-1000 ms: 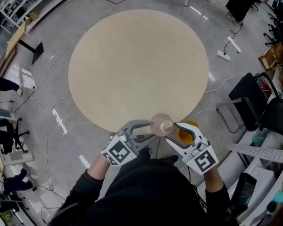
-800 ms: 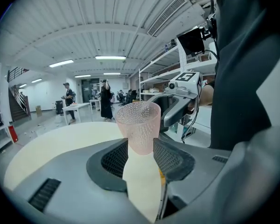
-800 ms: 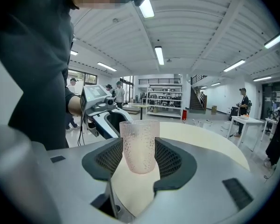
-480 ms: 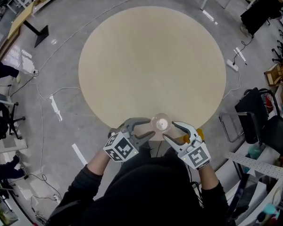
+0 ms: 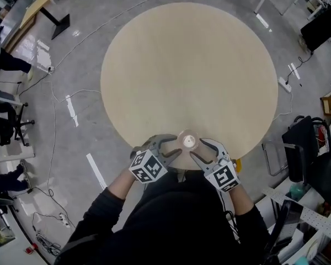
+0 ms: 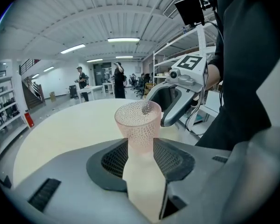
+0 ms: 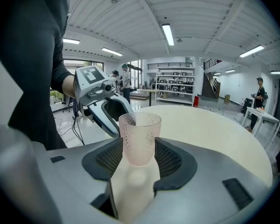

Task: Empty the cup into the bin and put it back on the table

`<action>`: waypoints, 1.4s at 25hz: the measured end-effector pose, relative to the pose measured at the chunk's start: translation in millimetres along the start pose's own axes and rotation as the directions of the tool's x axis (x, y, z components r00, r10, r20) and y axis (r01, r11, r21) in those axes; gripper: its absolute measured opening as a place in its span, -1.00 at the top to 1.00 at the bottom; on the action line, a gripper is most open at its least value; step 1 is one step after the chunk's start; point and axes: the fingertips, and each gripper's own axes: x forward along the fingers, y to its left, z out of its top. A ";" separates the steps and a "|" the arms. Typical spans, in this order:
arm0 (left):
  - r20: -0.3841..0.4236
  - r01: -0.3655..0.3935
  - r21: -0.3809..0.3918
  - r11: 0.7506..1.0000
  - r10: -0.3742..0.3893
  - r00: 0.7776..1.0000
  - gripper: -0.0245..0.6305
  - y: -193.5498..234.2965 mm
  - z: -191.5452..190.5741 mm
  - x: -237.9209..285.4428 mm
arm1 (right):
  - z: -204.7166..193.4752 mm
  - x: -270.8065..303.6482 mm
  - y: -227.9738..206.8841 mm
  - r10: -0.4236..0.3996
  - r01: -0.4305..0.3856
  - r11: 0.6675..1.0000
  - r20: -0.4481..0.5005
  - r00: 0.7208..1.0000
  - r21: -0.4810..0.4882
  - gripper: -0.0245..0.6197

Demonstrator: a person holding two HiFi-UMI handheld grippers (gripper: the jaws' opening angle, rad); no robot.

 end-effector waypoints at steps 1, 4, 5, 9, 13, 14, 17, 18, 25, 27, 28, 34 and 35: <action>-0.012 -0.013 -0.005 1.000 0.013 1.000 0.36 3.5 -2.7 3.4 | -3.9 4.6 -3.7 0.006 -0.006 1.000 -0.008 1.000 -0.002 0.24; -0.046 -0.045 -0.017 0.999 0.045 0.998 0.36 13.1 -10.3 16.7 | -16.8 15.5 -15.8 0.017 -0.018 1.000 -0.030 0.999 -0.020 0.24; -0.058 -0.053 -0.019 0.998 0.052 0.997 0.36 15.3 -13.0 22.3 | -20.4 18.3 -19.7 0.020 -0.021 0.999 -0.037 0.999 -0.032 0.24; -0.097 -0.072 -0.024 0.997 0.070 0.993 0.36 19.7 -21.8 41.6 | -40.0 27.2 -31.0 0.031 -0.035 0.998 -0.069 0.997 -0.055 0.24; -0.122 -0.080 -0.017 0.997 0.077 0.989 0.36 18.3 -27.9 54.3 | -61.3 32.8 -35.6 0.035 -0.040 0.997 -0.099 0.995 -0.059 0.24; -0.128 -0.080 -0.017 0.997 0.077 0.989 0.36 17.4 -29.8 57.0 | -65.1 33.8 -36.0 0.037 -0.043 0.997 -0.103 0.994 -0.057 0.24; -0.145 -0.083 -0.020 0.996 0.079 0.986 0.36 16.8 -36.0 60.2 | -69.1 36.9 -35.0 0.040 -0.047 0.997 -0.109 0.993 -0.058 0.24; -0.149 -0.083 -0.024 0.996 0.079 0.986 0.36 17.4 -37.7 60.3 | -69.0 38.1 -34.7 0.041 -0.048 0.997 -0.112 0.993 -0.061 0.24; -0.162 -0.083 -0.032 0.996 0.076 0.984 0.36 19.5 -46.3 60.2 | -70.2 43.7 -30.9 0.053 -0.063 0.995 -0.129 0.990 -0.073 0.24; -0.157 -0.086 -0.040 0.995 0.079 0.984 0.36 19.6 -47.9 60.9 | -70.7 45.1 -30.9 0.050 -0.060 0.996 -0.131 0.990 -0.071 0.24; -0.154 -0.087 -0.047 0.995 0.079 0.985 0.36 19.7 -48.9 61.2 | -71.3 46.0 -30.8 0.047 -0.057 0.996 -0.133 0.990 -0.072 0.24; -0.162 -0.083 -0.093 0.992 0.067 0.985 0.36 18.4 -58.1 61.6 | -75.5 46.7 -25.6 0.043 -0.054 0.996 -0.154 0.987 -0.066 0.24; -0.162 -0.085 -0.111 0.990 0.066 0.985 0.36 19.2 -60.0 60.7 | -76.5 46.7 -24.5 0.043 -0.052 0.997 -0.157 0.987 -0.058 0.24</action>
